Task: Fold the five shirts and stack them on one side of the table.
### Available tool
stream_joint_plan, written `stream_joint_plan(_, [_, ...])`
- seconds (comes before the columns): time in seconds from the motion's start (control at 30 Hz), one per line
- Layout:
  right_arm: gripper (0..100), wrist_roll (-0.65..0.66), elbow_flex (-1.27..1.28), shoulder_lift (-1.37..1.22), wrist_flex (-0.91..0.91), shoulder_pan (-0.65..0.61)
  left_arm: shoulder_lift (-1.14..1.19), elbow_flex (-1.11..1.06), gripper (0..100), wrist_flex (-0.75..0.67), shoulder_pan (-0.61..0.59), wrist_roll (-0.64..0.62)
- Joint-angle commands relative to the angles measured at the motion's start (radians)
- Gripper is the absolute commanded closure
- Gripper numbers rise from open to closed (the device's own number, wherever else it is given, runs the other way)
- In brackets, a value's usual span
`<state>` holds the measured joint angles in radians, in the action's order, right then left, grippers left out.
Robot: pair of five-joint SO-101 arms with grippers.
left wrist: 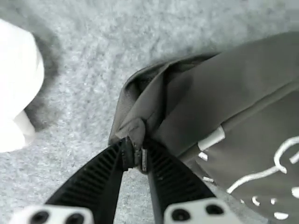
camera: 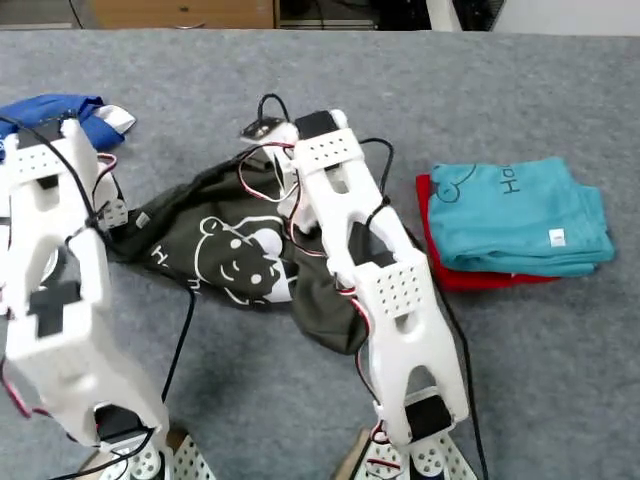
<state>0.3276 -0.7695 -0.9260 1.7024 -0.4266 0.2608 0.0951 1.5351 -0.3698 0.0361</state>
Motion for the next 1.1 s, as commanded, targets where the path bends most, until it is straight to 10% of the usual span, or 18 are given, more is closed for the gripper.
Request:
stream_joint_plan(0.0, [98.5, 0.051, -0.018, 0.015, 0.058, 0.01, -0.219, -0.176, 98, -0.092, -0.011, 0.023])
stream_joint_plan(0.57, [99.3, 0.247, 0.572, 0.582, 0.031, 0.101, -0.906, -0.832, 98, -0.187, -0.018, 0.077])
stream_joint_plan(1.07, [99.3, 0.543, 1.058, 0.987, -0.057, 0.355, -1.193, -0.928, 98, -0.044, -0.19, 0.267])
